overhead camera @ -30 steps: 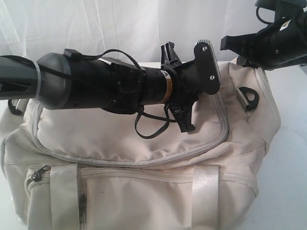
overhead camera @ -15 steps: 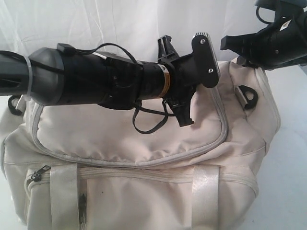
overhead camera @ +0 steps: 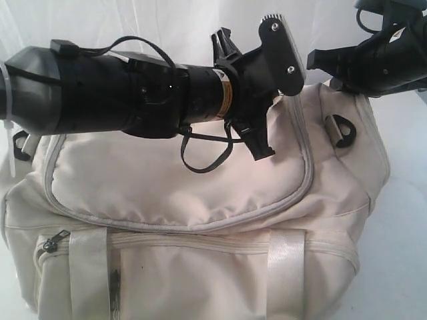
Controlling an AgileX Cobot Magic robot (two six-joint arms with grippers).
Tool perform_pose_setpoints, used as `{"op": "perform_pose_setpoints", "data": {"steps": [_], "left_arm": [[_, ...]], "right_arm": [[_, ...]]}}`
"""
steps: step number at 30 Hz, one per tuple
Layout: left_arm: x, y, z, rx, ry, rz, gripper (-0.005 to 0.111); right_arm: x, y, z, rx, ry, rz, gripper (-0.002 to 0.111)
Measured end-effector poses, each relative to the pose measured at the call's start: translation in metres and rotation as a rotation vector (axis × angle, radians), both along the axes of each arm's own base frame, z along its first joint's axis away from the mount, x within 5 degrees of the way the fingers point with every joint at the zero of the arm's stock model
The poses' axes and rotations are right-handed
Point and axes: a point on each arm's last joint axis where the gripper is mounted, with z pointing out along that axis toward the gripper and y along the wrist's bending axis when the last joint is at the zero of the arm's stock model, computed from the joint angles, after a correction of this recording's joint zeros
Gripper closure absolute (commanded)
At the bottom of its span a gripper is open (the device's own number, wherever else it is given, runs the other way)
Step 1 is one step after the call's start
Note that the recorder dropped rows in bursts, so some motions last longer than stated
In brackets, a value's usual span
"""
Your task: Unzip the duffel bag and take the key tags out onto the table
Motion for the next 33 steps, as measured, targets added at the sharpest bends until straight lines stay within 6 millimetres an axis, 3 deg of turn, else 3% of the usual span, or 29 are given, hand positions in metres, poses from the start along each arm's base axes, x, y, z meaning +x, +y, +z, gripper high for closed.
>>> {"op": "perform_pose_setpoints", "data": {"steps": [4,14,21,33], "left_arm": [[-0.008,0.003,0.018,-0.121,0.060,-0.010,0.099],[-0.038,0.024,0.025,-0.187,0.141,-0.090,0.100],[-0.052,0.021,0.034,-0.268,0.214,-0.195,0.105],[-0.064,0.019,0.029,-0.293,0.391,-0.308,0.105]], "right_arm": [[0.000,0.000,0.000,0.000,0.000,0.000,0.108],[0.000,0.000,0.000,0.000,0.000,0.000,0.108],[0.000,0.000,0.001,0.005,-0.001,-0.001,0.108],[-0.003,0.001,0.003,0.021,0.008,-0.002,0.108]]}}
